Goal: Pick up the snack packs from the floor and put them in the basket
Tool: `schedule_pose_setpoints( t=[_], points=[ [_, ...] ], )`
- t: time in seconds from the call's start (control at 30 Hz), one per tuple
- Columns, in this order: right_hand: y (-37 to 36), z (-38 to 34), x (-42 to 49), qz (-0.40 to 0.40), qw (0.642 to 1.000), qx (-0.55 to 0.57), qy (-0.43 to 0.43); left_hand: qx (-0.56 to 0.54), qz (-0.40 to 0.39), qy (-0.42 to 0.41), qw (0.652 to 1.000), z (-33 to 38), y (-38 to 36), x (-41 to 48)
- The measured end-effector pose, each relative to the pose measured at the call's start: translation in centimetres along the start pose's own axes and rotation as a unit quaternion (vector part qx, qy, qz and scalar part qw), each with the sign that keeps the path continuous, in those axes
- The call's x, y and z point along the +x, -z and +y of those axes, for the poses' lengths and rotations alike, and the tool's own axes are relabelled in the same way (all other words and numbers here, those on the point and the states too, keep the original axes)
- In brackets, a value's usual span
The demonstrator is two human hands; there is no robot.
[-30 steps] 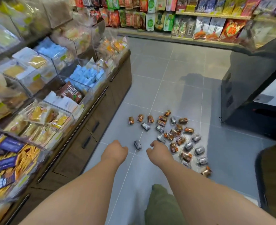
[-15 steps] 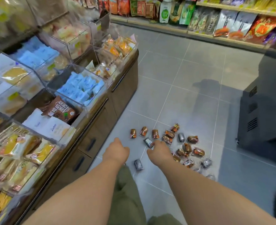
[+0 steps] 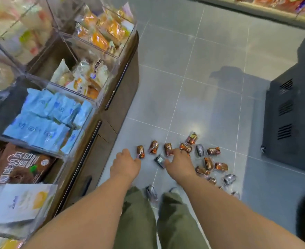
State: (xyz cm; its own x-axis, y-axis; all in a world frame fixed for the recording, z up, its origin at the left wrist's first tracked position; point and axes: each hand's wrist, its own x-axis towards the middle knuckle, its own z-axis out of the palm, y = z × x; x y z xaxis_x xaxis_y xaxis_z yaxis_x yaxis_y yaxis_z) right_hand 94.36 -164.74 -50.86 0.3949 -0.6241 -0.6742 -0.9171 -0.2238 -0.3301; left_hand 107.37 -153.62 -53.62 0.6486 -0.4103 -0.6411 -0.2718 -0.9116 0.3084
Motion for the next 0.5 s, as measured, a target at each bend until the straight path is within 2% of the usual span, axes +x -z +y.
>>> schedule_pose_setpoints(
  t=[0.2,0.5],
  points=[
    [-2.5,1.1,9.9,-0.033,0.999,-0.024,-0.014,-0.008,-0.015,0.027,0.999,0.7,-4.6,9.3],
    [-10.4,6.9,24.4,-0.085,0.994,-0.067,-0.026,0.031,-0.054,0.048,0.997,-1.2,-15.6,23.0]
  ],
)
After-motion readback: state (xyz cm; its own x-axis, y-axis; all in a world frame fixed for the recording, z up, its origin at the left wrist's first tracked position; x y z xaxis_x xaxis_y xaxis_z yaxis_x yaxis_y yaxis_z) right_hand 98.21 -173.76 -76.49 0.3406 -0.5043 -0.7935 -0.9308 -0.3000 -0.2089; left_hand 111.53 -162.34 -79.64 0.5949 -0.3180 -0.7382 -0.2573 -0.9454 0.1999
